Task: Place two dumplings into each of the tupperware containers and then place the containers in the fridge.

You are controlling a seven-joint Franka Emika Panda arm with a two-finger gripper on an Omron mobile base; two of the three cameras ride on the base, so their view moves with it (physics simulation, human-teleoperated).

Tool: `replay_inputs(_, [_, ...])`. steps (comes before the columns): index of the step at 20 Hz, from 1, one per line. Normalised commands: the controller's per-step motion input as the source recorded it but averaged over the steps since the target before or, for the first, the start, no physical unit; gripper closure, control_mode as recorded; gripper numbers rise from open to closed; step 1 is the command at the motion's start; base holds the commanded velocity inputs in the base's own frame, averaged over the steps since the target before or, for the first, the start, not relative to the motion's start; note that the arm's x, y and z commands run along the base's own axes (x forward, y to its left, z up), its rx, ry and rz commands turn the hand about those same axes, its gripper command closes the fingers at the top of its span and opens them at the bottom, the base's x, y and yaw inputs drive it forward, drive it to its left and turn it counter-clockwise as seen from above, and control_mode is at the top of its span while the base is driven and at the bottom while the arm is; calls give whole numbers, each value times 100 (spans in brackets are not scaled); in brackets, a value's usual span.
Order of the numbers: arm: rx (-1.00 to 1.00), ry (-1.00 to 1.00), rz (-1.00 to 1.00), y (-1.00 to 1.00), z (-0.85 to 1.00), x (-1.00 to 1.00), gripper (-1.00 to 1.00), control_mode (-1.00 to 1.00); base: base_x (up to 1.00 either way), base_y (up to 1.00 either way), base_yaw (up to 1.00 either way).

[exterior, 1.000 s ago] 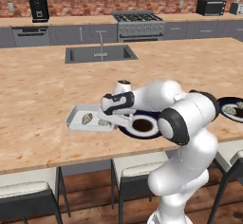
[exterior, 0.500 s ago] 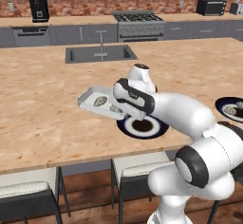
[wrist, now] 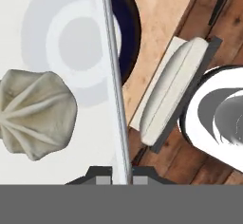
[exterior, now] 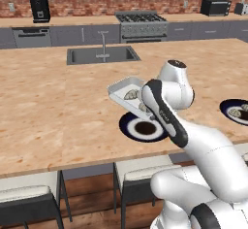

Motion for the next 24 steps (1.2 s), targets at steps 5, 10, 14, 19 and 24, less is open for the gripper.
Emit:
replay_inputs(5, [3,12,-20,-50,67,-48,100,-100,0,0,0])
replay_inputs(10, [1,22,-11,-2,43,-13,100,-100,0,0,0])
replay_inputs(14, [-1,5,-14,0,19,-38,100,-100,0,0,0])
replay_inputs(19, [-1,5,-17,-2,14,-55,100,-100,0,0,0])
replay_inputs(24, [-5,0,-2,8,10,-31,100,-100,0,0,0])
